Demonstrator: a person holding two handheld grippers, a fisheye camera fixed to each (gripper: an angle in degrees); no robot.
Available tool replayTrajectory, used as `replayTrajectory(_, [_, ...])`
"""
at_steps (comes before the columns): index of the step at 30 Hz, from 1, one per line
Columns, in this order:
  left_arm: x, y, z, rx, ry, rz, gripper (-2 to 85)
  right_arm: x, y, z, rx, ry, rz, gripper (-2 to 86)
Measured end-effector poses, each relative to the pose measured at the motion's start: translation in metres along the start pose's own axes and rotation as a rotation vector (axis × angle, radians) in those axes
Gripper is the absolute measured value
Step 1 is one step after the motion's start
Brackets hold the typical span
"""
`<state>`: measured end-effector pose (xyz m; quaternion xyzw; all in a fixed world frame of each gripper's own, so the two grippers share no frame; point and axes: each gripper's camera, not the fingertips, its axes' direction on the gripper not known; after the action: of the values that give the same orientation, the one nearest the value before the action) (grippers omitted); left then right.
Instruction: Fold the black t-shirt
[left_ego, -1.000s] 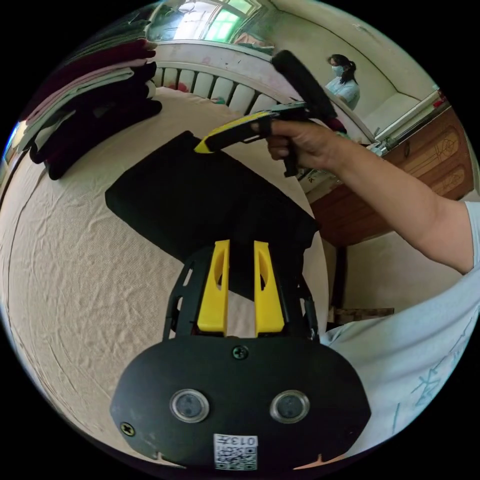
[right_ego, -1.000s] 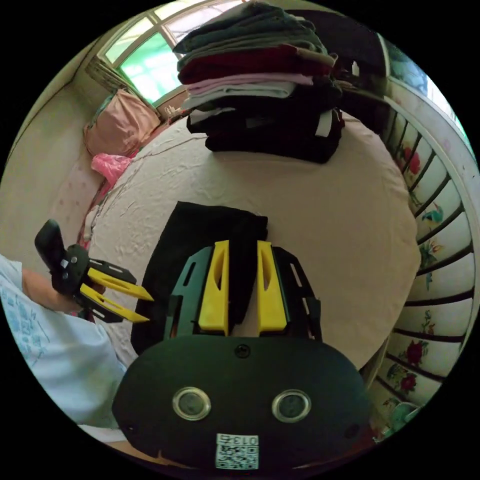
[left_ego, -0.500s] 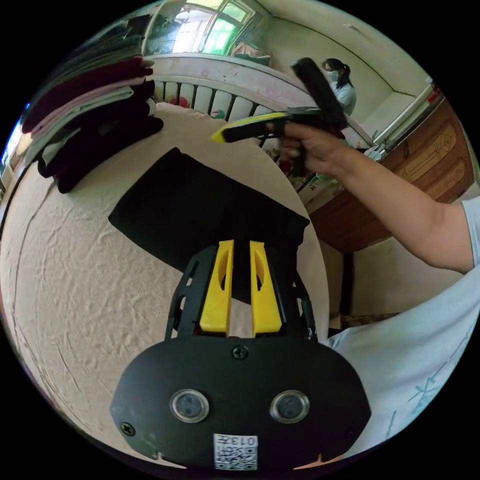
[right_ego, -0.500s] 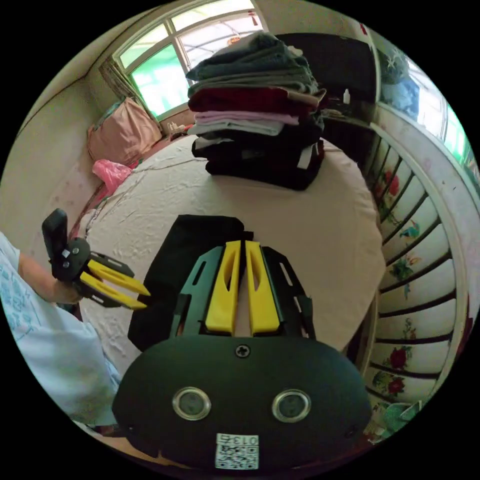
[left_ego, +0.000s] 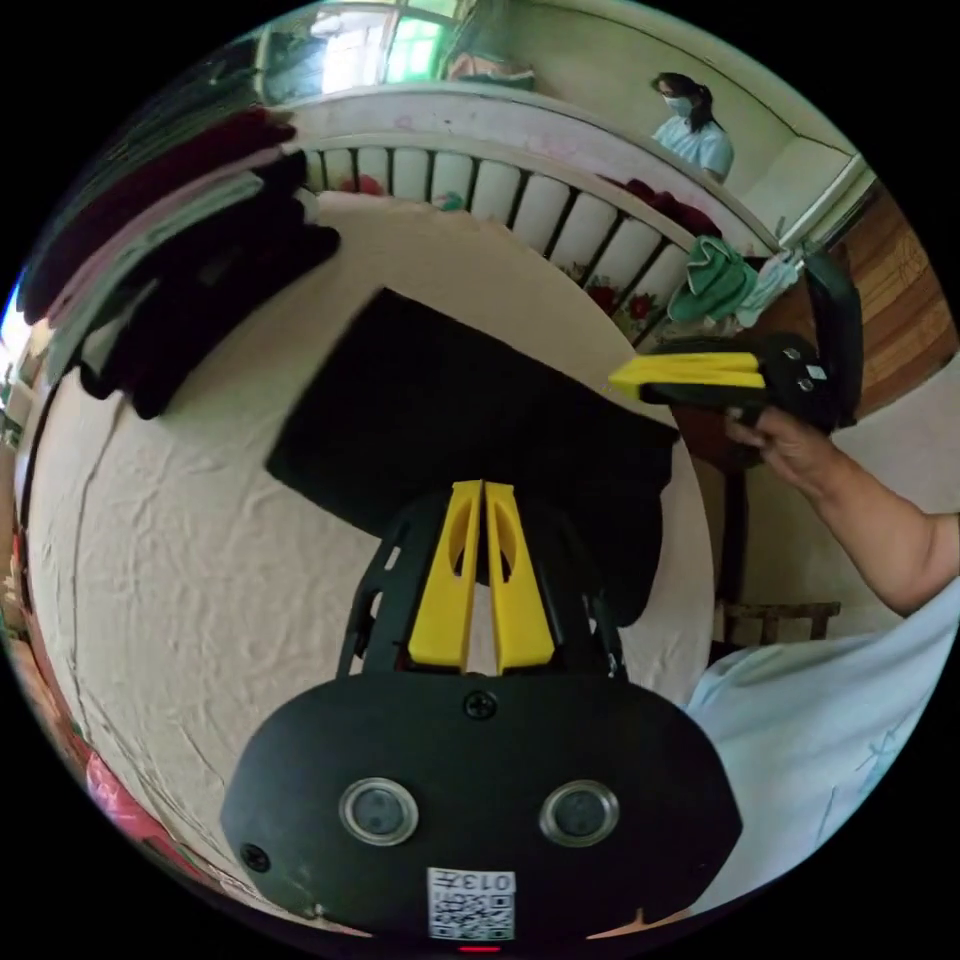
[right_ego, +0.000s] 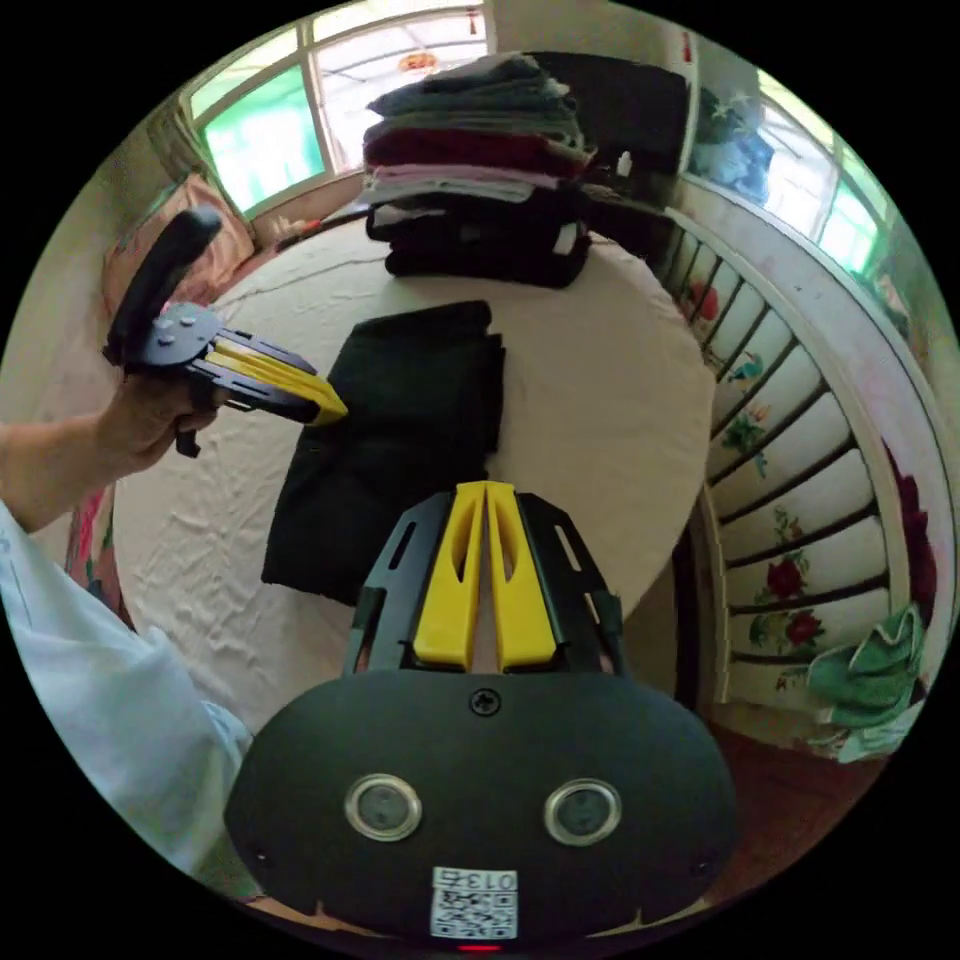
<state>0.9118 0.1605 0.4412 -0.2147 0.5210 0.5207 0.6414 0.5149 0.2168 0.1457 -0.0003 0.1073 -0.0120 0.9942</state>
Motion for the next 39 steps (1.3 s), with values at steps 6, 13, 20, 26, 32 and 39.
replayTrajectory(6, [-0.099, -0.038, -0.024, 0.052, 0.063, -0.067, 16.1, 0.039, 0.064, 0.001, -0.046, -0.317, 0.235, 12.4])
replayTrajectory(13, [-0.139, -0.099, 0.009, -0.091, 0.184, 0.074, 17.4, 0.056, 0.089, 0.024, 0.001, -0.419, 0.391, 14.8])
replayTrajectory(20, [-0.132, -0.131, 0.032, -0.176, 0.232, 0.144, 13.5, 0.060, 0.093, 0.036, 0.011, -0.436, 0.429, 14.0])
replayTrajectory(26, [-0.137, -0.152, 0.031, -0.178, 0.252, 0.123, 13.0, 0.066, 0.099, 0.039, 0.021, -0.445, 0.470, 12.0])
replayTrajectory(32, [-0.119, -0.173, 0.025, -0.215, 0.162, 0.118, 7.2, 0.050, 0.084, 0.040, -0.039, -0.329, 0.398, 5.9])
replayTrajectory(39, [-0.089, -0.184, 0.003, -0.172, 0.036, 0.120, 3.2, 0.035, 0.081, 0.025, -0.001, -0.253, 0.357, 3.6])
